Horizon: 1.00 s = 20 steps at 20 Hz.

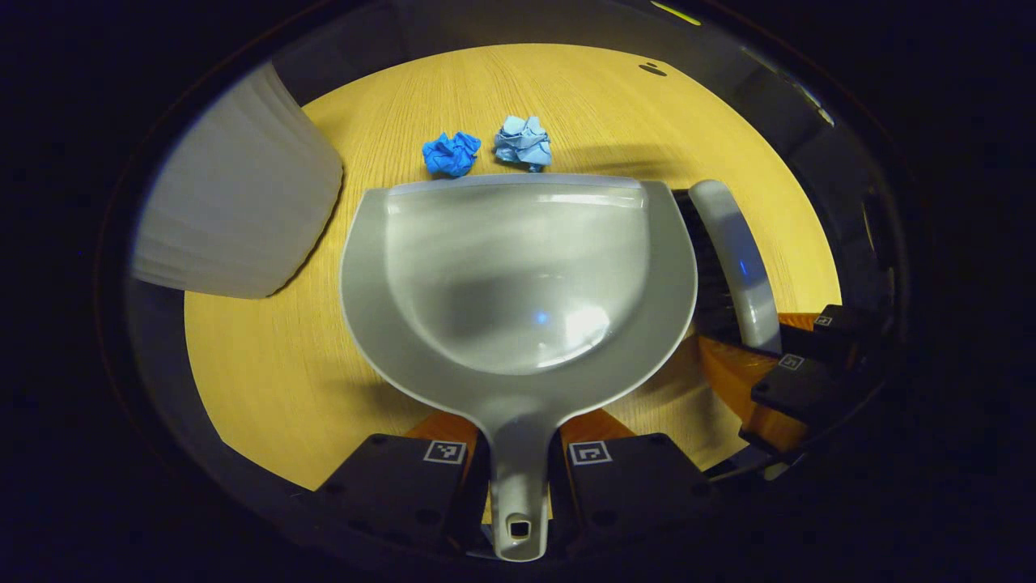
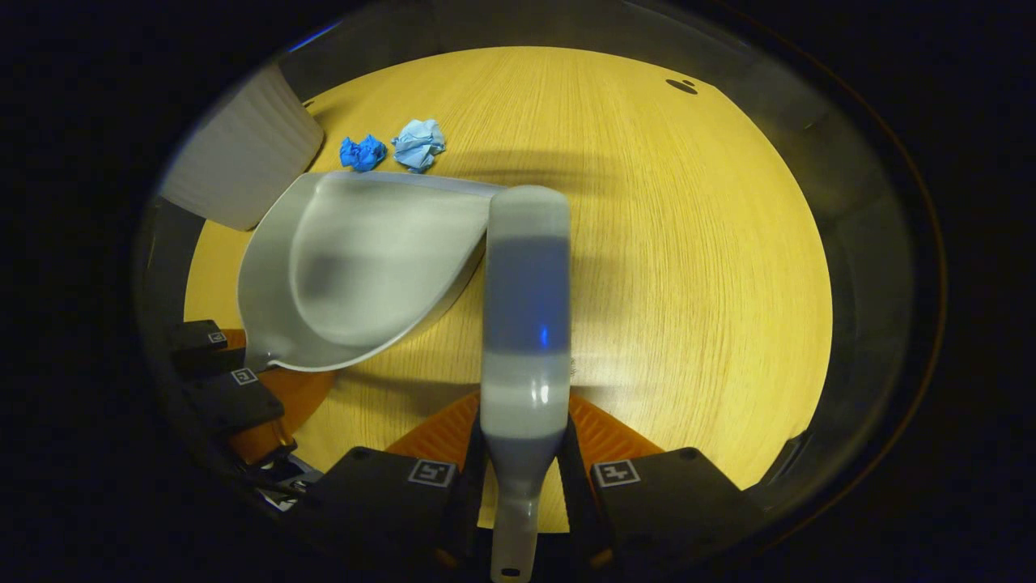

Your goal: Pick up the small broom and dustpan from the desktop, sweep the trash into the dustpan with the broom, and then empty the trash into the garbage bin.

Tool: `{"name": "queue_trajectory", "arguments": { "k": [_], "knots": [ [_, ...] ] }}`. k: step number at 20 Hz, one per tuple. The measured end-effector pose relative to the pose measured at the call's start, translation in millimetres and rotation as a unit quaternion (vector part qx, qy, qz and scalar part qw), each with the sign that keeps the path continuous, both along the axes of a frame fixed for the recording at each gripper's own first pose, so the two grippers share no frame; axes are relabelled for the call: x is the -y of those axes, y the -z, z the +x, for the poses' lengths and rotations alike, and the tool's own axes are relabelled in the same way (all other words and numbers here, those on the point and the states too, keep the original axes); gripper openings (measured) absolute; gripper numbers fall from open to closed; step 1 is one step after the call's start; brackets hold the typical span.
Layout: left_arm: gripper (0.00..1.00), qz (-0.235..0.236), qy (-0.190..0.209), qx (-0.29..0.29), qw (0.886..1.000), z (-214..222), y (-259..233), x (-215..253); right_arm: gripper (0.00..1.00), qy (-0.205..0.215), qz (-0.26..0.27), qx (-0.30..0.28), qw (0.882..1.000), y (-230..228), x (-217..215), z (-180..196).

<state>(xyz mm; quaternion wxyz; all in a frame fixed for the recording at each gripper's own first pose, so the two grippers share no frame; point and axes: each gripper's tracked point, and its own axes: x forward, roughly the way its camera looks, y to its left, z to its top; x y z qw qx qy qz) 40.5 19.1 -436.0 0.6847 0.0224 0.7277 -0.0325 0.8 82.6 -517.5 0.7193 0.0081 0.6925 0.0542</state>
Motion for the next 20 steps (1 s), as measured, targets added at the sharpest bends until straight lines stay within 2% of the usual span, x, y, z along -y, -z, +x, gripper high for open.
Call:
{"name": "queue_trajectory", "arguments": {
  "k": [1, 2, 4, 7, 8, 9, 10, 11, 12, 13, 14, 16, 18, 20],
  "knots": [
    [0.3, 0.001, -0.004, 0.001, 1.0, -1.4, 0.8, 0.7, 0.48, 0.003, 0.0, 0.001, 1.0, 2.1, 0.3, 0.8],
    [0.3, 0.003, -0.007, 0.002, 1.0, -0.8, 1.0, 1.0, 0.43, 0.007, -0.001, 0.002, 1.0, 1.3, 0.1, 1.8],
    [0.3, 0.005, -0.008, -0.001, 1.0, -1.6, 0.0, 1.6, 0.52, -0.002, 0.002, -0.006, 1.0, 0.5, -0.2, -0.2],
    [0.3, 0.0, 0.003, -0.003, 1.0, -1.0, 0.6, 0.6, 0.38, -0.019, 0.002, -0.011, 1.0, 1.5, 1.4, -1.4],
    [0.3, -0.002, 0.005, -0.003, 1.0, -1.0, 0.5, 0.7, 0.39, -0.022, 0.003, -0.014, 1.0, 1.5, 1.8, -2.5],
    [0.3, -0.002, 0.006, -0.001, 1.0, -0.3, 0.5, 0.7, 0.32, -0.024, 0.004, -0.015, 1.0, 2.2, 1.9, -0.6],
    [0.29, -0.003, 0.007, 0.001, 1.0, -0.1, -1.2, 0.5, 0.32, -0.033, 0.007, -0.019, 0.999, 0.1, 2.3, -0.3],
    [0.28, -0.005, 0.012, 0.001, 1.0, -0.6, -0.2, 0.4, 0.27, -0.041, 0.008, -0.025, 0.999, 0.0, 2.5, -4.3],
    [0.28, -0.009, 0.02, 0.004, 1.0, -1.4, -0.3, -1.5, 0.27, -0.048, 0.011, -0.031, 0.998, -2.7, 4.1, -6.2],
    [0.26, -0.01, 0.025, 0.003, 1.0, -2.5, -1.1, -5.1, 0.32, -0.05, 0.02, -0.038, 0.998, -5.5, 4.1, -6.6],
    [0.26, -0.011, 0.027, 0.004, 1.0, -6.5, -0.6, -9.5, 0.23, -0.042, 0.032, -0.032, 0.998, -12.2, 4.8, -1.3],
    [0.25, -0.014, 0.042, 0.003, 0.999, -19.1, -6.3, -21.0, 0.23, -0.038, 0.037, -0.004, 0.999, -29.4, 15.9, 22.4],
    [0.25, -0.01, 0.061, 0.004, 0.998, -31.3, -11.9, -33.3, 0.23, -0.063, 0.022, 0.037, 0.997, -51.1, 32.1, 58.7],
    [0.25, -0.002, 0.073, 0.006, 0.997, -41.8, -19.9, -44.2, 0.23, -0.071, 0.024, 0.075, 0.994, -67.4, 32.6, 98.1]
  ]
}}
